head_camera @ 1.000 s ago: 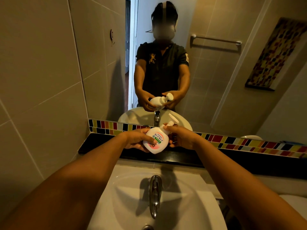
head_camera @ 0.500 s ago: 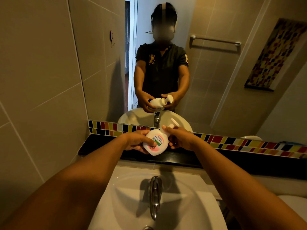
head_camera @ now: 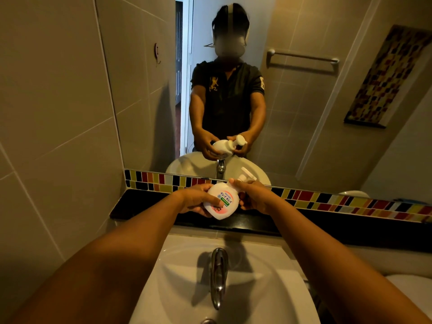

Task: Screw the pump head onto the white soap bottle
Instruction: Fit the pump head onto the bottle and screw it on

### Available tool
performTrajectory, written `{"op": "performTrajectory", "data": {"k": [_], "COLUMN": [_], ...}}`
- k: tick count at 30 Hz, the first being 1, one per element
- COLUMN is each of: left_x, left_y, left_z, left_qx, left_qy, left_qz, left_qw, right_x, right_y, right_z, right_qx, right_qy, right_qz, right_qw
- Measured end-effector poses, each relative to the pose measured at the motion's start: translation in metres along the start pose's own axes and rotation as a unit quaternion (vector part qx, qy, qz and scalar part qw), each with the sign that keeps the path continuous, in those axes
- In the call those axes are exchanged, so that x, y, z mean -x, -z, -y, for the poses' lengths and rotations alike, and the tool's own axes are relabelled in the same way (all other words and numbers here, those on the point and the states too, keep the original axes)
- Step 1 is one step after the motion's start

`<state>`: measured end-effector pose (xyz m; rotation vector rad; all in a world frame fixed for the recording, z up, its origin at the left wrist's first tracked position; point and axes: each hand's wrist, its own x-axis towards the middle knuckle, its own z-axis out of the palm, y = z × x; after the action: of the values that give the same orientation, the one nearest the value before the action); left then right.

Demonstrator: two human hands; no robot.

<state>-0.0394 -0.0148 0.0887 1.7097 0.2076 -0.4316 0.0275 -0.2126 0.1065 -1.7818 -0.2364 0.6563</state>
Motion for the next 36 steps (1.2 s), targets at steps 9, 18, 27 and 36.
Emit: {"op": "performTrajectory", "data": {"k": [9, 18, 27, 36], "left_x": [0.006, 0.002, 0.017, 0.005], "left_y": [0.007, 0.000, 0.013, -0.005], "left_z": [-0.005, -0.003, -0.010, -0.007], "left_qx": [0.012, -0.007, 0.083, -0.073], "left_qy": [-0.006, -0.004, 0.052, -0.044], "left_qz": [0.004, 0.003, 0.108, -0.009], "left_qw": [1.000, 1.000, 0.989, 0.996], "right_x": [0.008, 0.000, 0.009, 0.008], "right_y": [0.011, 0.004, 0.005, -0.006], "right_z": [0.002, -0.003, 0.004, 0.003], "right_qx": [-0.067, -0.021, 0.027, 0.045], "right_qy": [0.013, 0.014, 0.067, 0.104], "right_qz": [0.064, 0.005, 0.026, -0.061], "right_qw": [0.996, 1.000, 0.997, 0.992]}}
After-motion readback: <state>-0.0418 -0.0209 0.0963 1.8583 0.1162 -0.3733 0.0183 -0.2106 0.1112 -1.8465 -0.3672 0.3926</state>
